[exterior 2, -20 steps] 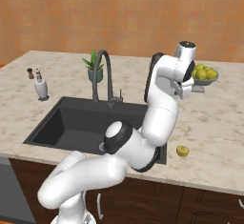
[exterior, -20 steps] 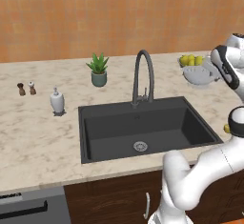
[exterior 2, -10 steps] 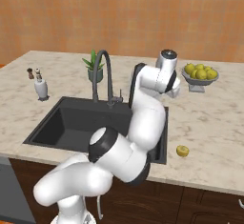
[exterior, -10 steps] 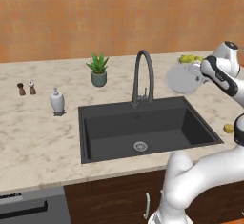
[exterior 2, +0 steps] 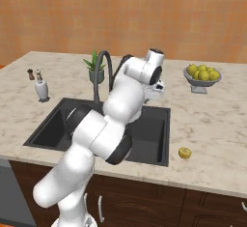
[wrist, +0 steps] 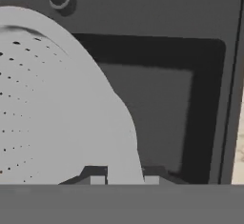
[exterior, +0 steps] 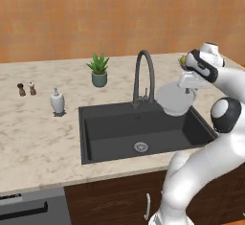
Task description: Put the colander in the sink, put the kiwi in the colander, and turn on the sink faucet and pour water over the colander.
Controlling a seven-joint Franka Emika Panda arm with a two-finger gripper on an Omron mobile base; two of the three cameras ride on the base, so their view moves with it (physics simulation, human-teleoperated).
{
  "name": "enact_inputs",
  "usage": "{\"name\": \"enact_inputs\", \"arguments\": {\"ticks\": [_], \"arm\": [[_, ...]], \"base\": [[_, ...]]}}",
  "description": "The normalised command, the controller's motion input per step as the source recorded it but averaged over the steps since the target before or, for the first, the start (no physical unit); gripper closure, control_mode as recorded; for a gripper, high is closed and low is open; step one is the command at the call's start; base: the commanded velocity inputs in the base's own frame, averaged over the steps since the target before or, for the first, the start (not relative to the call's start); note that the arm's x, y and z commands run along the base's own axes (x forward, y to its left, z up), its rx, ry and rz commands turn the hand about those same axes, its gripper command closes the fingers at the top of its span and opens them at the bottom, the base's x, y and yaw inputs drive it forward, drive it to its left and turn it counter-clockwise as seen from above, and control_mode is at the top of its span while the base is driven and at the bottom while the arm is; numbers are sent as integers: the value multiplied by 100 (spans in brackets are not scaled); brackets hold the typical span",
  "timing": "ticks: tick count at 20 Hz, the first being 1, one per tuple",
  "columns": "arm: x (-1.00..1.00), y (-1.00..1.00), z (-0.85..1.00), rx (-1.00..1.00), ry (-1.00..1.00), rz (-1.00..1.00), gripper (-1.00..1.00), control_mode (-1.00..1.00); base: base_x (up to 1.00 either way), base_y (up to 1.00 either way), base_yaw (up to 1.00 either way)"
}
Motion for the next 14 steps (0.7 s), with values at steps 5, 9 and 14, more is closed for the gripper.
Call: {"name": "enact_inputs", "arguments": {"ticks": [5,9,14], "arm": [[-27,27,-23,0,51,56,100,-100],[-72,-13,-75,4,28,49,100,-100],[-31,-1,-80,17,17,42,100,-100]], "base": [[0,0,0],[0,0,0],[0,0,0]]}}
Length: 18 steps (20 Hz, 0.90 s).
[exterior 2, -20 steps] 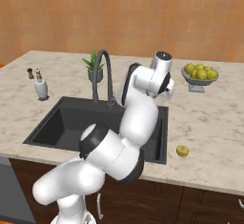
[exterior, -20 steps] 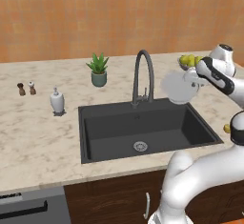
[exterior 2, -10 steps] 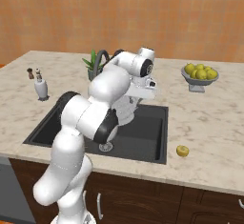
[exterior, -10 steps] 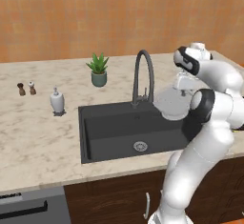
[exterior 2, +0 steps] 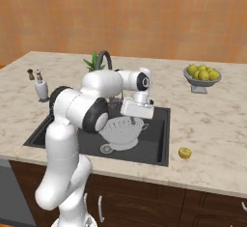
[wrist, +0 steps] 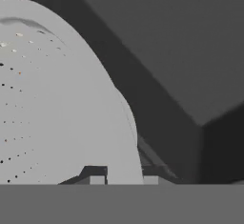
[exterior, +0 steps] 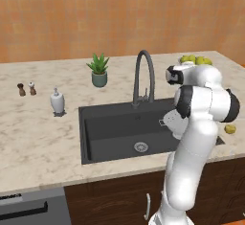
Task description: Put the colander in the sink, put the kiwi in the colander, and turn on the sink faucet and pour water over the colander.
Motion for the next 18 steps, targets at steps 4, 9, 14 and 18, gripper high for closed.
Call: {"name": "enact_inputs", "arguments": {"ticks": [4,9,14,18], "arm": [[3,0,-62,28,4,37,100,-100],[13,17,-34,32,9,24,100,-100],[48,22,0,21,11,-7,100,-100],[85,0,-7,7,27,-19,100,-100]], "base": [[0,0,0],[0,0,0],[0,0,0],[0,0,0]]}}
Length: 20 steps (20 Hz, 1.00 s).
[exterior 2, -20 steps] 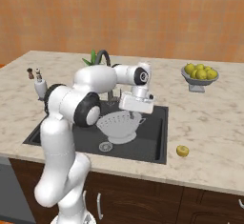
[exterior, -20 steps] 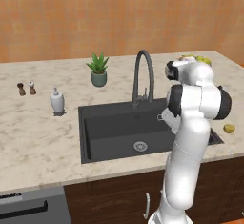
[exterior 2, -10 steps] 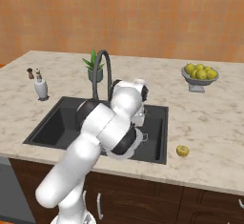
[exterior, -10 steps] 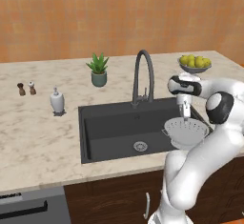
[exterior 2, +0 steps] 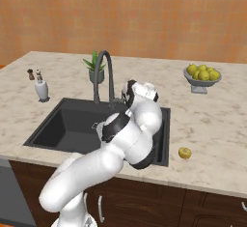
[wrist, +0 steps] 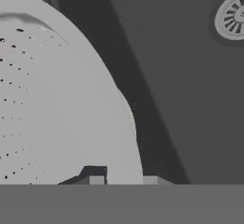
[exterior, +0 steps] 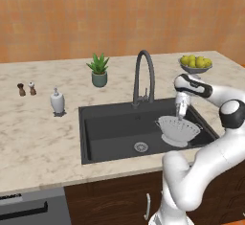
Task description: Put the colander in the sink, put the kiwi in the colander, and turn on the sink faucet and pour water over the colander.
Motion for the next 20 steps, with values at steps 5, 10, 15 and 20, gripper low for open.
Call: {"name": "enact_inputs", "arguments": {"ticks": [5,10,15,20], "arm": [[68,9,-40,-3,15,-32,100,-100],[3,65,-37,-32,0,-45,100,-100],[0,13,-20,-34,11,-55,100,-100],[-1,18,-58,-38,6,-55,100,-100]], "base": [[0,0,0],[0,0,0],[0,0,0],[0,0,0]]}}
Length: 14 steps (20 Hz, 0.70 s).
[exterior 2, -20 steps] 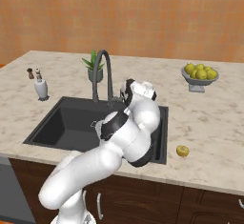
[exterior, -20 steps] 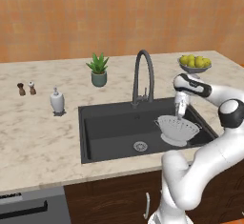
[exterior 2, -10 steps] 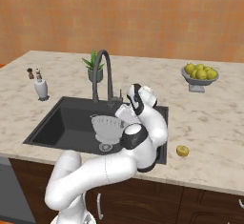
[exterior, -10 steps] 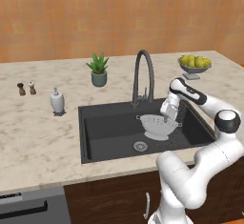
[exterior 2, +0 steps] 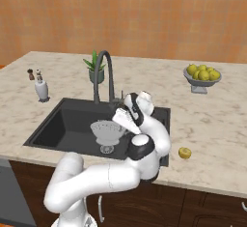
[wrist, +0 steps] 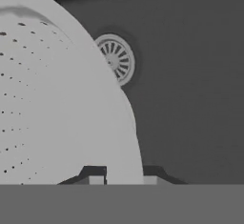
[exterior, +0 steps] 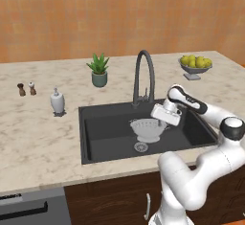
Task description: Put the colander in the sink, put the kiwi in the colander, and turn on the sink faucet and pour water over the colander.
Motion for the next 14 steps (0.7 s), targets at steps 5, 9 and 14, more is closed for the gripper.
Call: {"name": "enact_inputs", "arguments": {"ticks": [5,9,14], "arm": [[0,13,-87,-40,2,-56,100,-100],[0,25,-100,-46,-1,-49,100,-100],[34,25,-74,-34,0,-47,100,-100]], "base": [[0,0,0],[0,0,0],[0,0,0]]}}
